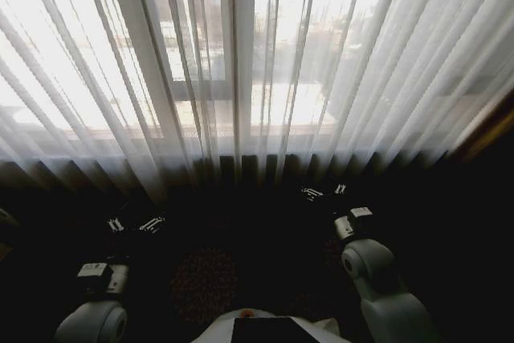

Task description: Open the curtains by pulling them apart, changing their state from closed to fully open.

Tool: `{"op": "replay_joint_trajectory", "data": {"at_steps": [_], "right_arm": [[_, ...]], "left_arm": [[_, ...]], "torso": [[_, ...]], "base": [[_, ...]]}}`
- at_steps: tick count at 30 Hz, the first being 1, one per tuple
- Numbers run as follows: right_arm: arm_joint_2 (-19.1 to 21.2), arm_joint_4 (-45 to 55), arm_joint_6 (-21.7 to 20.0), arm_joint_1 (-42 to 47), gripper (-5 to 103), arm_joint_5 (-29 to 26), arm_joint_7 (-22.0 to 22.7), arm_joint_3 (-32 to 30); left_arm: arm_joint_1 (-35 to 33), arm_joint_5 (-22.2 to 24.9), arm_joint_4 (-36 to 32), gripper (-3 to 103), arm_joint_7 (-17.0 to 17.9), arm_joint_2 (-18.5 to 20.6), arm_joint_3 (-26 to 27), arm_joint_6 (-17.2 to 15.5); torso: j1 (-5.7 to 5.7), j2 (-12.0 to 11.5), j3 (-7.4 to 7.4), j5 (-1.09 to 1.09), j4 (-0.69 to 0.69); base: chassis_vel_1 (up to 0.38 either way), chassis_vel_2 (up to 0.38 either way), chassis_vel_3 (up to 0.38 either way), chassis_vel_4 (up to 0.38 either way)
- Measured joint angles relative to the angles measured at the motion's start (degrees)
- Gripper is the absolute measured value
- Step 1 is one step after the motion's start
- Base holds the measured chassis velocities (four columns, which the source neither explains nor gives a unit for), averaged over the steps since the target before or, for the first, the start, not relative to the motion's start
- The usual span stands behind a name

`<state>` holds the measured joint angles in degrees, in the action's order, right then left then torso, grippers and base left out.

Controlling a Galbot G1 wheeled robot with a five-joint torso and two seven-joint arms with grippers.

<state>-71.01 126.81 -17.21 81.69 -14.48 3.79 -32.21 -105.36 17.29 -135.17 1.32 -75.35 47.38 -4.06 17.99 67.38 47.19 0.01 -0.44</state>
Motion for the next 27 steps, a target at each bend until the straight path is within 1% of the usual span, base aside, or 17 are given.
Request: {"op": "replay_joint_trajectory", "data": {"at_steps": [7, 8, 12, 17, 23, 25, 27], "right_arm": [[-0.1, -0.1, 0.3, 0.2, 100, 0.5, 0.1, 0.1], [-0.1, -0.1, 0.3, 0.2, 100, 0.5, 0.1, 0.2], [-0.1, -0.1, 0.3, 0.2, 100, 0.5, 0.2, 0.3], [-0.2, -0.4, 0.4, 0.1, 100, 0.6, 0.2, 0.4], [-0.3, -1.1, 0.6, -0.1, 100, 0.6, 0.2, 0.6], [-0.3, -1.3, 0.7, -0.1, 100, 0.6, 0.2, 0.6], [-0.4, -1.7, 2.1, -0.1, 100, 0.6, 0.2, 0.8]], "left_arm": [[-0.2, -0.2, 0.0, 100, 0.0, -0.1, 0.0, 0.1], [-0.2, -0.2, 0.0, 100, 0.0, -0.1, 0.0, 0.2], [-0.4, -0.3, 0.0, 100, -0.1, -0.2, -0.2, 0.3], [-0.6, -0.4, 0.0, 100, -0.2, -0.3, -0.4, 0.4], [-0.6, -0.6, 0.1, 100, -0.2, -0.5, -0.5, 0.6], [-0.6, -1.2, 0.3, 100, -0.2, -0.6, -0.7, 1.1], [-0.8, -1.7, 0.4, 100, -0.2, -0.8, -0.9, 1.5]], "torso": [[0.0, 0.0, 0.0, 0.0, -0.01], [0.0, 0.0, 0.0, 0.0, 0.01], [0.0, 0.0, 0.0, 0.0, -0.01], [0.0, 0.0, 0.0, 0.02, 0.0], [0.0, 0.0, 0.0, -0.02, 0.0], [0.0, 0.0, 0.0, -0.02, 0.01], [0.01, 0.0, -0.01, -0.06, 0.01]], "base": [[0.024, 0.022, -0.022, -0.02], [0.112, 0.062, -0.053, -0.086], [0.168, 0.108, -0.124, -0.148], [0.25, 0.224, -0.242, -0.239], [0.285, 0.309, -0.293, -0.288], [0.238, 0.249, -0.285, -0.238], [0.083, 0.09, -0.113, -0.159]]}}
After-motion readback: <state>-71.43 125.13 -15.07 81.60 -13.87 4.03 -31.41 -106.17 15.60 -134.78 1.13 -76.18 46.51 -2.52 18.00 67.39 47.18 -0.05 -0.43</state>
